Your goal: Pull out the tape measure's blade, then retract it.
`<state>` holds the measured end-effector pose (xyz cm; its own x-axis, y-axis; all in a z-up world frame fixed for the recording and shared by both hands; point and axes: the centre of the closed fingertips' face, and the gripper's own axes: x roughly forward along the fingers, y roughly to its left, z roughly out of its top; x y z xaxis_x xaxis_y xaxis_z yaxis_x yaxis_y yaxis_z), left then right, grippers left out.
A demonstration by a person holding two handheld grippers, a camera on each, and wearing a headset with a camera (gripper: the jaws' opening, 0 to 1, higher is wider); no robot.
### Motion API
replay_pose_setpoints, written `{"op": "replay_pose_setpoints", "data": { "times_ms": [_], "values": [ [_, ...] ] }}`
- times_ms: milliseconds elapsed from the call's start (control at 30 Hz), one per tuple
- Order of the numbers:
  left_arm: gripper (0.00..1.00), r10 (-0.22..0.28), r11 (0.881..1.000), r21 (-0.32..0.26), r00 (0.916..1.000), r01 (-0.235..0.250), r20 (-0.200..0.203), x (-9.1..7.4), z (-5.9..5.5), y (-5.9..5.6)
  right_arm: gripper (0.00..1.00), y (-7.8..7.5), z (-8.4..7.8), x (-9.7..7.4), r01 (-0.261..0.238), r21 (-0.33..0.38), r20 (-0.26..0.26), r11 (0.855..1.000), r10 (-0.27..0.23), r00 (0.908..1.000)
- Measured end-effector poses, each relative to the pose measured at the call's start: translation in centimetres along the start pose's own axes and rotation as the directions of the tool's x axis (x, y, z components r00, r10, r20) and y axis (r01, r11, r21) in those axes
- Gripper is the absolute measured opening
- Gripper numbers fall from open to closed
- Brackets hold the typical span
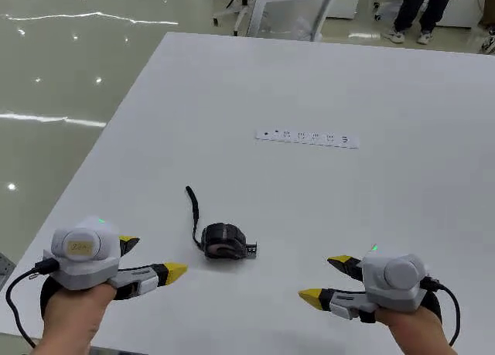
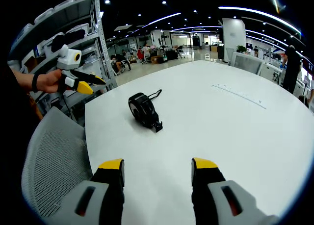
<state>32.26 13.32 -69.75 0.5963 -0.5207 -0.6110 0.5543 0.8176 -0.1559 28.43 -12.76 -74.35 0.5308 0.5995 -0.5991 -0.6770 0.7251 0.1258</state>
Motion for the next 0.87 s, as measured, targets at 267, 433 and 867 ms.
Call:
{"op": "replay_pose_setpoints", "data": {
  "times_ms": [267, 433, 867],
  "values": [
    [0.67, -0.002, 1.0, -0.017, 0.9999, 0.002, -0.01, 0.1, -0.8, -0.1, 0.55, 0.5, -0.4, 0.3, -0.014, 0.003, -0.014, 1.0, 0.014, 0.9998],
    [0.67, -0.002, 1.0, -0.021, 0.9999, 0.001, -0.016, 0.4, -0.9, 0.0, 0.55, 0.7, -0.8, 0.6, -0.024, 0.01, -0.023, 1.0, 0.024, 0.9994],
    [0.67, 0.002, 1.0, -0.031, 0.9996, -0.002, -0.028, 1.1, -1.1, 0.8, 0.55, 0.3, -1.0, 1.1, -0.035, 0.02, -0.029, 0.999, 0.036, 0.9989]
  ]
}}
